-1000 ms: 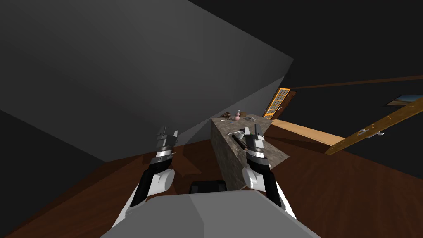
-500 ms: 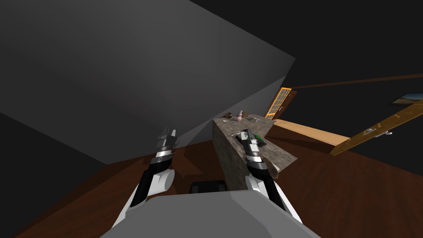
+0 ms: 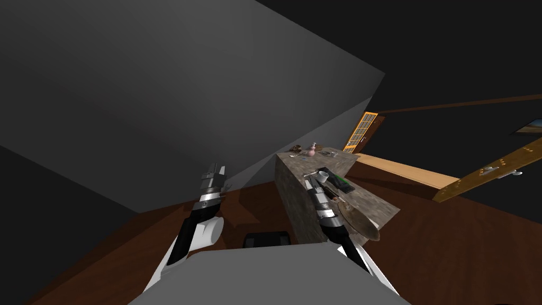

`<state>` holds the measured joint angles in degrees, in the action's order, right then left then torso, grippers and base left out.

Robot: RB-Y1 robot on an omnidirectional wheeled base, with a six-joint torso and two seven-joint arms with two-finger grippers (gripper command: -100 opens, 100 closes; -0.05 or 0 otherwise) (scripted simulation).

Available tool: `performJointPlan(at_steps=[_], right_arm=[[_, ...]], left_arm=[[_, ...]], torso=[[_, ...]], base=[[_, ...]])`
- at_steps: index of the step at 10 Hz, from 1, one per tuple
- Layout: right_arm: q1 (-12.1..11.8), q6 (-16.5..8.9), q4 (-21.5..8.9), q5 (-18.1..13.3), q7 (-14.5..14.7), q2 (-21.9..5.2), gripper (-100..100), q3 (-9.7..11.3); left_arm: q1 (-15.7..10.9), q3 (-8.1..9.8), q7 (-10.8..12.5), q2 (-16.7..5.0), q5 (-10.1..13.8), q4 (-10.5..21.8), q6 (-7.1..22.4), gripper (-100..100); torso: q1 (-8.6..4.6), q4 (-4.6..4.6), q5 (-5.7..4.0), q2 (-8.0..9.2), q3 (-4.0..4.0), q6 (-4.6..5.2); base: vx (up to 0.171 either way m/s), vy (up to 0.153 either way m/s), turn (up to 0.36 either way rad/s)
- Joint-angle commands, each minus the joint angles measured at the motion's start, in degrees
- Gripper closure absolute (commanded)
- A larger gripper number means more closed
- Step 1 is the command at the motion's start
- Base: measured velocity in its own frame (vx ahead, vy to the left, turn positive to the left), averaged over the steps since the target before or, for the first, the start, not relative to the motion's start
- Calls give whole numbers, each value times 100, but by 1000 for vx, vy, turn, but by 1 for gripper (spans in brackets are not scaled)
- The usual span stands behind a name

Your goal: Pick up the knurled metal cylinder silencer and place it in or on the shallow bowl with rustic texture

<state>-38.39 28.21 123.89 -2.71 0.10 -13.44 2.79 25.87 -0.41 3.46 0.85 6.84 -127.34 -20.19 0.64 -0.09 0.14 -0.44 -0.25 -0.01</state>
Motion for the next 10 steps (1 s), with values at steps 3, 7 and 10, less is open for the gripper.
performJointPlan(at_steps=[3, 7, 10], right_arm=[[-637, -40, -376, -245, -143, -539, -100, 262], [-1139, -93, -842, -403, -242, -1022, -100, 418], [-1409, -120, -1064, -476, -278, -1277, -100, 495]], left_arm=[[0, 0, 0, -1, 0, 0, 0, 0], [-1, 1, 0, -1, 0, 0, 0, 0], [-1, 1, 0, -1, 0, 0, 0, 0]], torso=[[-18, 1, -3, 8, 4, 0], [-28, 4, -4, 22, 11, 0], [-27, 4, -4, 21, 11, 0]], base=[[118, 148, 21], [81, 121, 21], [64, 97, 22]])
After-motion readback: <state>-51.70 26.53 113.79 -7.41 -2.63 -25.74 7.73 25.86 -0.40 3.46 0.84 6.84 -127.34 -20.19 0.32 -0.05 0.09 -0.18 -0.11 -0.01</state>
